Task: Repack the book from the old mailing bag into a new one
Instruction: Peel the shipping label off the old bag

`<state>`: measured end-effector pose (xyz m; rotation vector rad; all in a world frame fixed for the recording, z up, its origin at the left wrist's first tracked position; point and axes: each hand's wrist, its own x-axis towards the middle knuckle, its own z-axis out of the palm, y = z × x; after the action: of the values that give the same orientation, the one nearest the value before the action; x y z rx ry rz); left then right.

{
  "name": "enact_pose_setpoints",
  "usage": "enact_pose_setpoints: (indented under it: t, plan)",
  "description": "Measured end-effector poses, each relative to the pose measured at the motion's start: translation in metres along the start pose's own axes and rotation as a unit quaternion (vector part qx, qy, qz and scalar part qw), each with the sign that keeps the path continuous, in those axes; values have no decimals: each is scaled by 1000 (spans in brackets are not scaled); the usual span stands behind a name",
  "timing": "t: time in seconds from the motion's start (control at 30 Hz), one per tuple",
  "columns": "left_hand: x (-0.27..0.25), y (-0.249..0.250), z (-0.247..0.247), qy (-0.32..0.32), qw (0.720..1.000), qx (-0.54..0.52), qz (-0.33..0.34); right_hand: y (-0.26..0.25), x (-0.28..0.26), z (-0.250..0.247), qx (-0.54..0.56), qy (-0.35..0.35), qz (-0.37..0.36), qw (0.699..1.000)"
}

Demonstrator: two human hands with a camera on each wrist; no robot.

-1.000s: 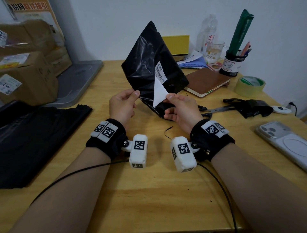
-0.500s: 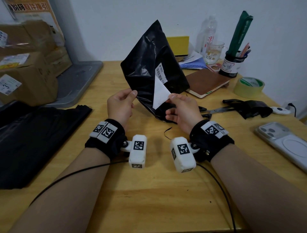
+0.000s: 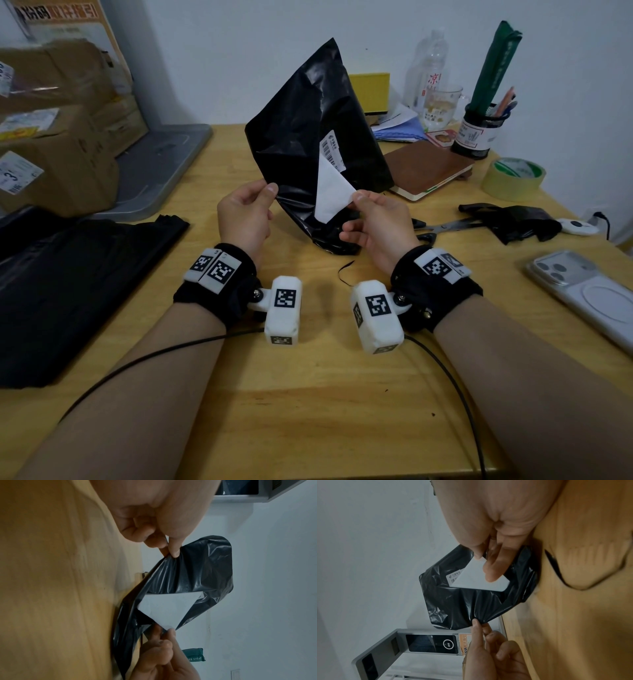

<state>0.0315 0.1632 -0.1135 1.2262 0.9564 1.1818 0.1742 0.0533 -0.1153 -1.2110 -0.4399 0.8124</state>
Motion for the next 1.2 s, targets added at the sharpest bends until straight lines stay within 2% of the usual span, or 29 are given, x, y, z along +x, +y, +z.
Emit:
enact_pose_setpoints:
  t: [1.2]
  plan:
    - [0,3,-2,13,1000,15,0,-3,2,-3,61,38,-17,997]
